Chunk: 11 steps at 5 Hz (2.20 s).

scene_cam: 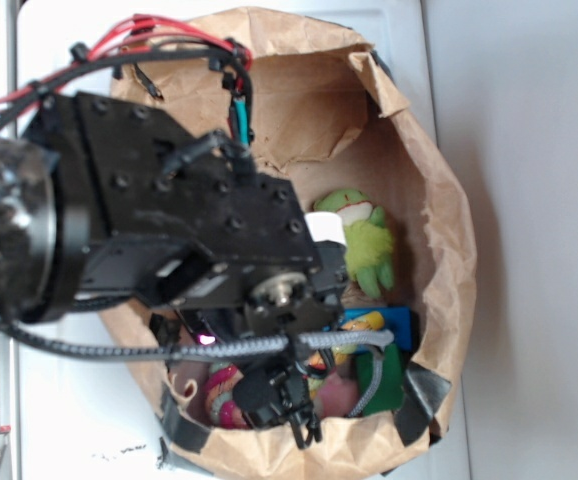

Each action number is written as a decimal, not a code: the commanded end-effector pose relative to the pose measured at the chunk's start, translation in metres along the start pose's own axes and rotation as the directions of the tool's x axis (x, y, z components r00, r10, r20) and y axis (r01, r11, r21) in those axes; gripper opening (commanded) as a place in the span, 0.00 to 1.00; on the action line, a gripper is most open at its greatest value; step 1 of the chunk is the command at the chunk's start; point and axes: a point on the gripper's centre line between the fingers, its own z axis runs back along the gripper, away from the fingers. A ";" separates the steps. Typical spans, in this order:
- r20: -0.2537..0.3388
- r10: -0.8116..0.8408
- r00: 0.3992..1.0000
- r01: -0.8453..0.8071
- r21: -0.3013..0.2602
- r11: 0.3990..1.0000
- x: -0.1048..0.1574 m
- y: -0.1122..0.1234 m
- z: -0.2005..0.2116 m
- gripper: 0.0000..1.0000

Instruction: Grab the multicolored rope.

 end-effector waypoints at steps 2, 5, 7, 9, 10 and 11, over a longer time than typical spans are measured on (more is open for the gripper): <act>0.047 -0.010 0.999 0.012 -0.032 0.999 0.006 -0.009 0.017 1.00; -0.013 -0.002 1.000 0.000 -0.099 0.995 0.026 -0.032 0.009 1.00; -0.026 -0.047 0.999 0.042 -0.157 0.987 0.012 -0.040 0.026 1.00; 0.010 -0.043 0.999 0.044 -0.125 0.991 0.005 -0.041 0.000 1.00; 0.018 -0.036 0.999 0.038 -0.113 0.993 -0.001 -0.042 -0.014 1.00; 0.018 -0.028 0.999 0.029 -0.104 0.994 -0.003 -0.041 -0.025 1.00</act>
